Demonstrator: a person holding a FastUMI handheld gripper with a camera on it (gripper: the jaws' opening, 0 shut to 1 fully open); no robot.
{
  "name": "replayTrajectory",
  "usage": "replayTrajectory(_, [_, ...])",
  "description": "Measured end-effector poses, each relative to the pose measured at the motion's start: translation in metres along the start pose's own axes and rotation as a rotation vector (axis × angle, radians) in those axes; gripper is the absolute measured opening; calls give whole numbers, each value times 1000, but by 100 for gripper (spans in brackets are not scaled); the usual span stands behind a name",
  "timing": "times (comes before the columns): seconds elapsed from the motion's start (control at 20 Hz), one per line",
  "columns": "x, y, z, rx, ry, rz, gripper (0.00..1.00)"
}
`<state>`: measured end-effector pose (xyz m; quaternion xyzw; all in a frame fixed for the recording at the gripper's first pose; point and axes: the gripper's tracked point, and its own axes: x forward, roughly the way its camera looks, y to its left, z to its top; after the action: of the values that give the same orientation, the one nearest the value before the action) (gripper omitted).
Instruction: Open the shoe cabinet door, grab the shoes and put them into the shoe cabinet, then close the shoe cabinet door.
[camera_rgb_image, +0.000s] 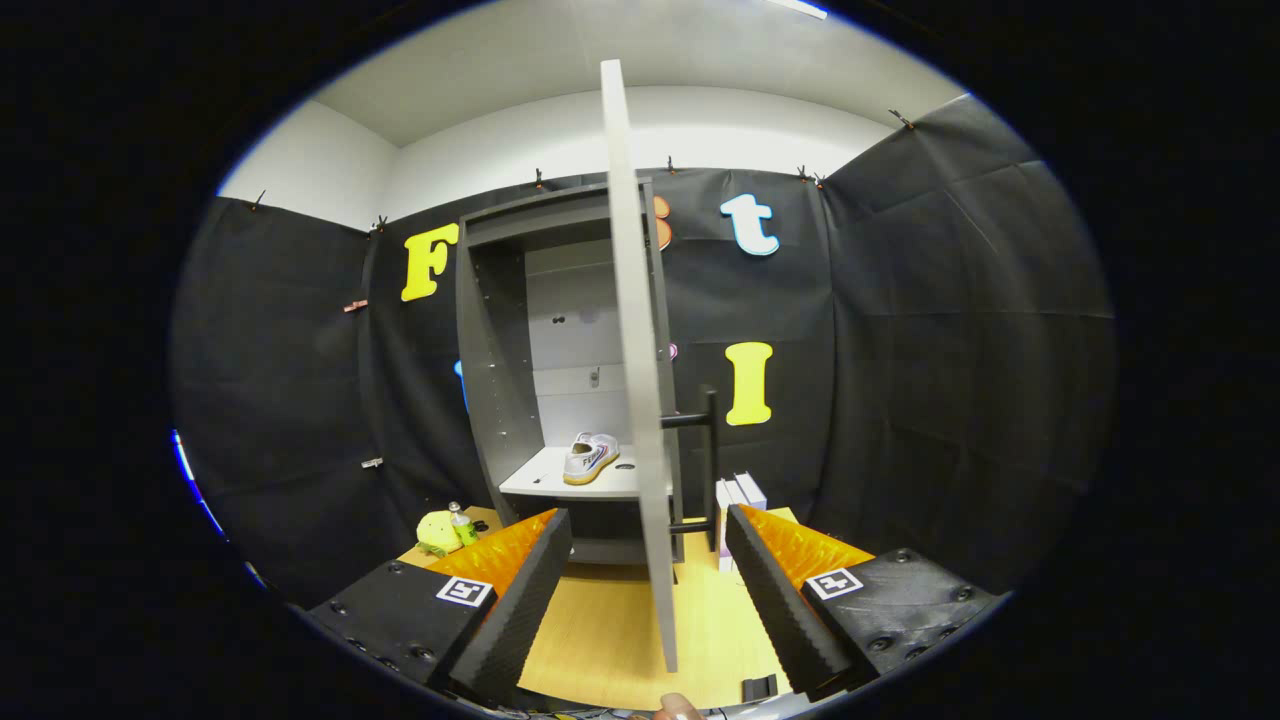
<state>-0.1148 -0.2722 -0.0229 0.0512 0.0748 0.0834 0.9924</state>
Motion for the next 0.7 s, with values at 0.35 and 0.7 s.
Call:
replayTrajectory(0.35, [28, -43, 0, -10, 13, -41, 98])
replayTrajectory(0.7, [55, -49, -1, -17, 25, -28, 98])
